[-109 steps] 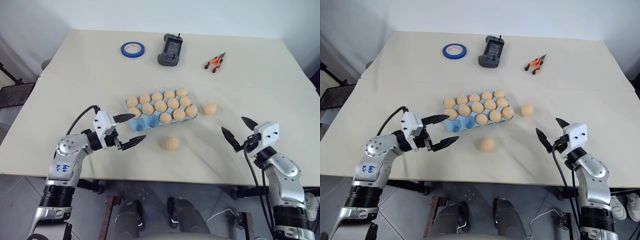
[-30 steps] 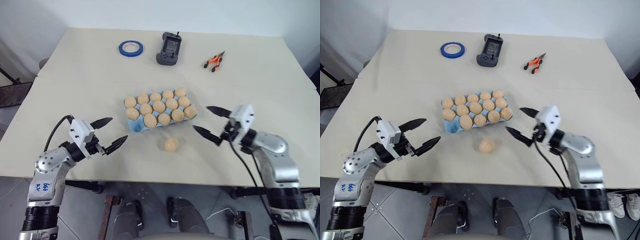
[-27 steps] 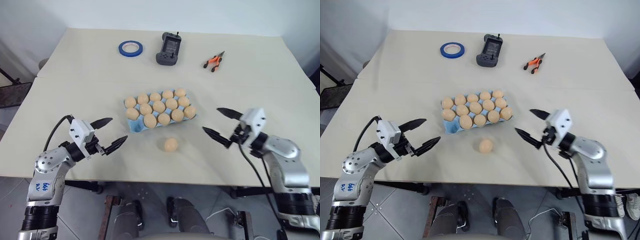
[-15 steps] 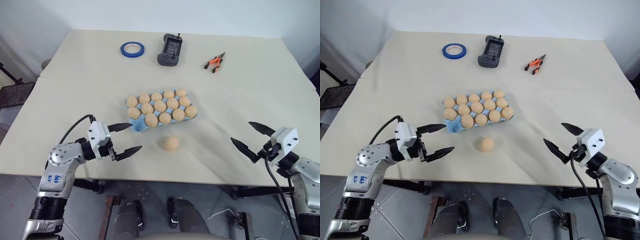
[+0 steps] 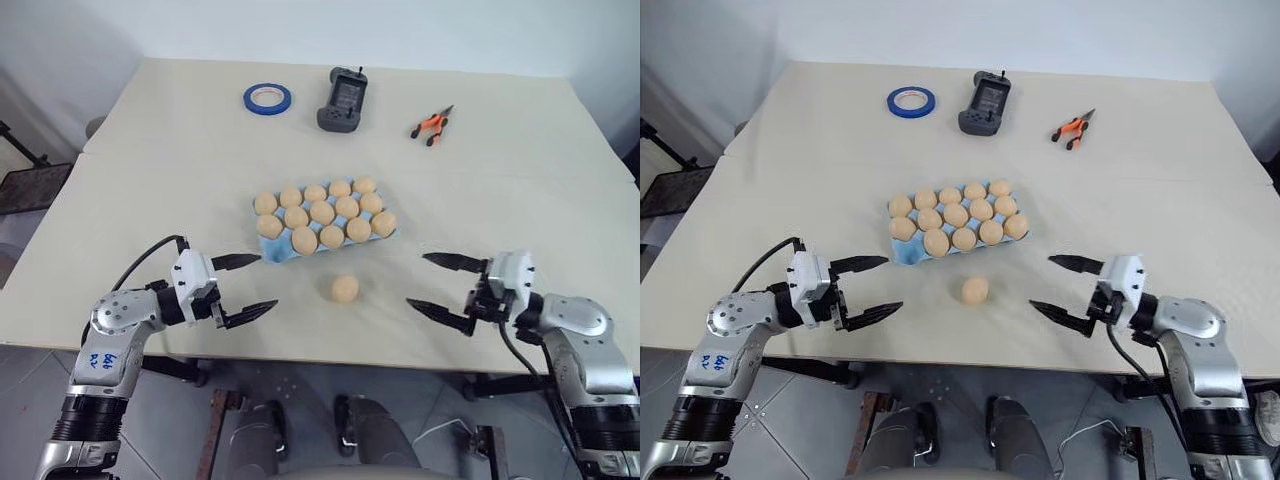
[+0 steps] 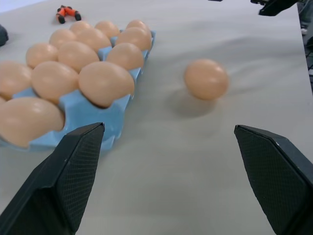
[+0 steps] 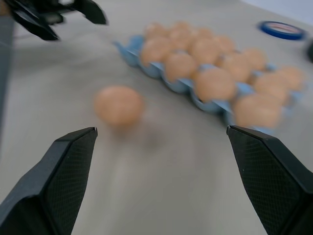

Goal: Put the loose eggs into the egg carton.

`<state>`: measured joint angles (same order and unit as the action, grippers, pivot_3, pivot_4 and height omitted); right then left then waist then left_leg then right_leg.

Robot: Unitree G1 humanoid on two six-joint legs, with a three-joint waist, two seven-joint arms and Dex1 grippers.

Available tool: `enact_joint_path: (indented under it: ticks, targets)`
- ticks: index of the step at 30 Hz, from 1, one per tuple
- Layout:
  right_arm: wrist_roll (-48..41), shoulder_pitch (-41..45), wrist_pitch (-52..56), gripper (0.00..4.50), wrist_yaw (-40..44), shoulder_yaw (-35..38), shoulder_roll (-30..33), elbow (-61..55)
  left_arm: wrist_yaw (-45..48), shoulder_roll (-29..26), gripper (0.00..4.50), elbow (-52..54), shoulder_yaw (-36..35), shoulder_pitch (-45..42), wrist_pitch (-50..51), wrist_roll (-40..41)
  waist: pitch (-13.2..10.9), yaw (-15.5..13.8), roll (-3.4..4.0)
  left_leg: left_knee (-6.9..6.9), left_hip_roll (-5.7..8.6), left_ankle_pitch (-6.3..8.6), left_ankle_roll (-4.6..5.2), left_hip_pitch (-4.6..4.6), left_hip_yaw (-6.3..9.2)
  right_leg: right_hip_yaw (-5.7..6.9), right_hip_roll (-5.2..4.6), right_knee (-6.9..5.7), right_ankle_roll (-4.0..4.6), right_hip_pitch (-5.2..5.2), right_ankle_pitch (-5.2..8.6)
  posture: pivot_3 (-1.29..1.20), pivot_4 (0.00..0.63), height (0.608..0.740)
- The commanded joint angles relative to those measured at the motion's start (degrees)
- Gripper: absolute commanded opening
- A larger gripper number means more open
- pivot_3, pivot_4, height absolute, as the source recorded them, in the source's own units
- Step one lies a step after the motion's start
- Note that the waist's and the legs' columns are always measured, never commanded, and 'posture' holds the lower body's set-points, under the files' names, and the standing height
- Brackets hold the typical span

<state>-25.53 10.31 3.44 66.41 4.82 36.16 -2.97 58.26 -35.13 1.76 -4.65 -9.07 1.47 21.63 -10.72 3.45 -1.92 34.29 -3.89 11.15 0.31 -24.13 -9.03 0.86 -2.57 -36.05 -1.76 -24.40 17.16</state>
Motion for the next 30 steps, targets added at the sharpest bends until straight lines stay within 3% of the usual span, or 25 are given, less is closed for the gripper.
enact_joint_path:
  ticks: [1,12,15,18,20,25,30]
  targets:
    - [2.4,6.8,3.4,4.44,0.6,-7.3,-2.4,-0.5,0.1,-2.2,4.50,2.0,-3.3,1.9,-0.9,0.6,0.0,0.1,0.00,0.00,0.00,0.00,0.00,0.00,-0.01,-0.01,-0.02,0.00,0.10,-0.02,0.04,0.00,0.150,0.740]
    - [9.7,16.4,0.3,4.44,0.9,-16.8,-9.7,13.4,-2.4,-2.1,4.50,7.2,-5.6,6.3,1.1,2.0,0.0,-0.2,0.00,-0.17,0.12,0.05,0.03,-0.12,0.04,0.07,-0.25,0.15,0.24,-0.07,0.04,0.00,0.150,0.740]
    - [10.7,17.5,-2.0,3.87,0.9,-16.8,-10.9,16.7,-3.5,-1.7,4.50,9.1,-5.6,7.0,1.9,2.4,0.0,-0.1,0.00,-0.17,0.10,0.03,0.01,-0.10,0.04,0.08,-0.22,0.09,0.18,-0.09,0.00,0.00,0.150,0.740]
    - [10.0,17.8,-2.9,2.82,1.4,-16.1,-11.8,17.5,-4.2,-1.5,4.50,10.1,-5.7,7.5,2.5,2.8,0.0,-0.1,0.00,-0.17,0.09,0.02,0.00,-0.09,0.04,0.09,-0.21,0.06,0.10,-0.10,-0.04,0.00,0.150,0.740]
    - [8.8,17.8,-2.0,2.38,1.9,-15.8,-12.1,15.9,-4.7,-1.6,4.50,10.3,-6.2,8.1,2.5,2.8,0.0,0.1,0.00,-0.17,0.09,0.02,0.00,-0.08,0.04,0.08,-0.20,0.05,0.09,-0.10,-0.04,0.00,0.150,0.740]
    - [5.7,18.6,2.2,2.29,1.1,-16.0,-13.9,8.9,-7.0,-1.0,4.50,9.5,-8.5,9.3,2.5,3.0,0.0,0.2,0.00,-0.17,0.06,0.02,-0.01,-0.08,0.04,0.09,-0.19,0.02,0.07,-0.11,-0.06,0.00,0.150,0.740]
    - [8.2,24.7,7.9,2.29,-6.5,-17.6,-19.0,7.9,-9.2,-0.3,4.50,8.1,-10.7,10.3,2.2,2.6,0.0,0.7,0.00,-0.17,0.06,-0.01,-0.05,-0.07,0.05,0.09,-0.19,-0.04,0.09,-0.13,-0.05,0.00,0.150,0.740]
